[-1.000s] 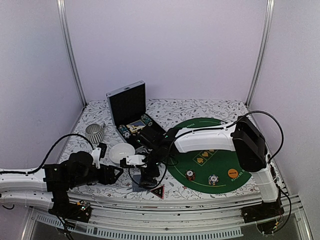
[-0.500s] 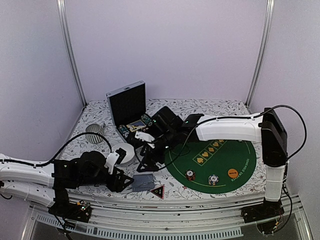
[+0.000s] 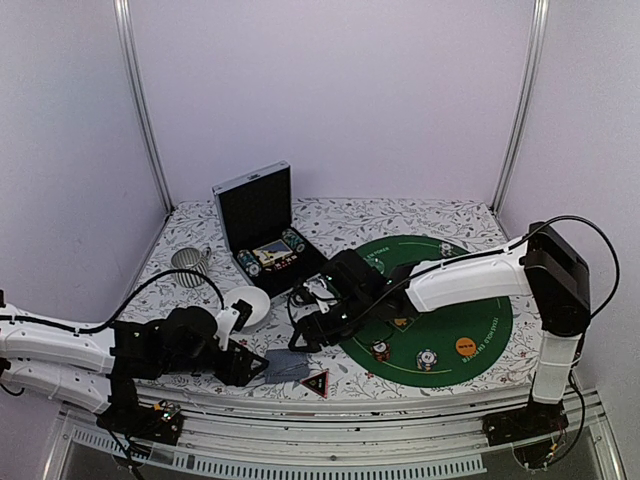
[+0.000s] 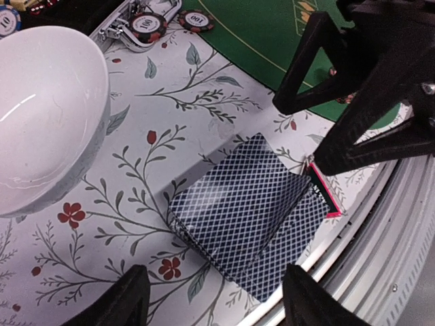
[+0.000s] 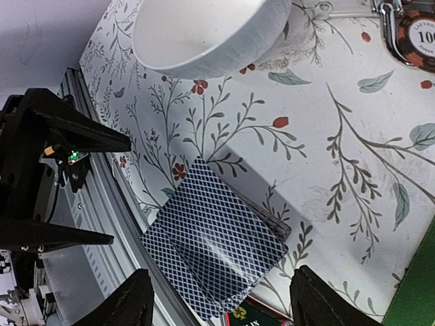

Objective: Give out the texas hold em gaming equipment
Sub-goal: Pick up the face-down deck piles from the center of the board.

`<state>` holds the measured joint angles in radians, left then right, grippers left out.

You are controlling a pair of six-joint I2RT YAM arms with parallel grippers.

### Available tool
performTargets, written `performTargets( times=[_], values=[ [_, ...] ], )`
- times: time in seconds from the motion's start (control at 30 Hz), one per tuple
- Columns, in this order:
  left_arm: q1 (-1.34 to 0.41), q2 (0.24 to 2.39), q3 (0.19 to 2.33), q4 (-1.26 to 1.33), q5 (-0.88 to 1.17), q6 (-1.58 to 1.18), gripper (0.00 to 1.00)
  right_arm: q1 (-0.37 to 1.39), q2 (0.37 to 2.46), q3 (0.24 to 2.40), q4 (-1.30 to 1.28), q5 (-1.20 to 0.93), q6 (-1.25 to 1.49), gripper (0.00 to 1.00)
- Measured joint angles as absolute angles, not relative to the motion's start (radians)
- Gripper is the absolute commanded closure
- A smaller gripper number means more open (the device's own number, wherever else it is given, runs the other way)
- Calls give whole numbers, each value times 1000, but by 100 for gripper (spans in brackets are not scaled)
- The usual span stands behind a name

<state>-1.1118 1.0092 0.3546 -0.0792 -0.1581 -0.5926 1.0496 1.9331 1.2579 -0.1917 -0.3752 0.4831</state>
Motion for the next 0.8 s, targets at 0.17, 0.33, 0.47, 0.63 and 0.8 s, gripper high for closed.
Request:
performTargets(
  times=[0.17, 0.33, 0.47, 0.63, 0.8],
  values=[
    [-1118, 1004, 355, -70, -142, -523, 13, 1062, 1954, 1257, -138, -386, 545, 32],
    [-1139, 960, 366, -34, -121, -310, 3, 1059, 1981, 1247, -114, -388, 572, 32],
    [-1151, 955, 426, 3, -34, -85, 2, 1055, 1982, 1234, -100, -389, 583, 32],
    [-1158, 1009, 568, -86, 17, 218, 2, 1036, 1982, 1175, -76, -398, 588, 31],
    [-1158, 1139, 623, -165, 25, 393, 2, 1027, 1982, 1164, -56, -403, 589, 30]
  ],
)
